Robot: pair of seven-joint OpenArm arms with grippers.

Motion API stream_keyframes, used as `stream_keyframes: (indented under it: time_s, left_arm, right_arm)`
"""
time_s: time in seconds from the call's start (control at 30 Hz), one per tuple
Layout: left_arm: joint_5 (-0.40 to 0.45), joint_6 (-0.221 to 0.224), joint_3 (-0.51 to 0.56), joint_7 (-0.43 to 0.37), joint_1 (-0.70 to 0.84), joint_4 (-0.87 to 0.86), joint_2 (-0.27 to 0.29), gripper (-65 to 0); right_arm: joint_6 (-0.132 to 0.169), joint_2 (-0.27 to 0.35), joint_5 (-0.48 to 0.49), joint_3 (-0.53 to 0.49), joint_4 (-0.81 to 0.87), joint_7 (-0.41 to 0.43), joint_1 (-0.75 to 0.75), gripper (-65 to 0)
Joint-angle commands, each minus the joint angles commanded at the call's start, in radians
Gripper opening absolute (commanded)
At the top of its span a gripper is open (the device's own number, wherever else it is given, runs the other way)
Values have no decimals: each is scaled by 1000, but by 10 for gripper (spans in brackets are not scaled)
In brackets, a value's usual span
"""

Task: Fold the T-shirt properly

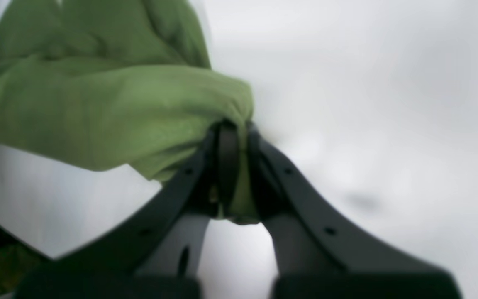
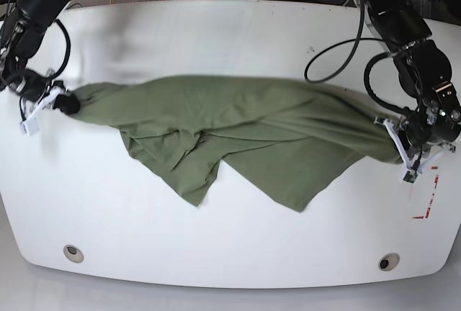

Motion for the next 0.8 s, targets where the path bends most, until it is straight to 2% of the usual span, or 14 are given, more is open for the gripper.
stream_keyframes:
  time_s: [0.17, 0.4, 0.47, 0.5, 0.53, 0.6, 0.63, 0.7, 0.8]
  left_arm:
    - [3, 0, 0, -2, 86, -34, -6, -650]
    - [3, 0, 2, -2, 146, -52, -38, -650]
    - [5, 0, 2, -2, 146, -60, -40, -650]
    - [6, 0, 2, -2, 147, -64, -41, -650]
    - [6, 0, 2, -2, 147, -66, -41, -650]
    - [6, 0, -2, -2, 150, -68, -52, -650]
    - [6, 0, -2, -2, 153, -68, -55, -650]
    - [2, 0, 0, -2, 161, -68, -58, -650]
    - [2, 0, 2, -2, 161, -64, -58, -650]
  right_arm:
    - [0, -37, 0, 5, 3, 0, -81, -645]
    - [0, -44, -2, 0, 3, 0, -133, -633]
    - [0, -44, -2, 0, 9, 0, -133, -583]
    - [0, -44, -2, 0, 31, 0, -133, -518]
    - [0, -44, -2, 0, 38, 0, -133, -493]
    - [0, -44, 6, 0, 94, 0, -135, -361]
    - [0, -44, 6, 0, 106, 0, -133, -331]
    - [0, -46, 8, 0, 183, -3, -126, -192]
    - [0, -69, 8, -2, 265, -9, -97, -103]
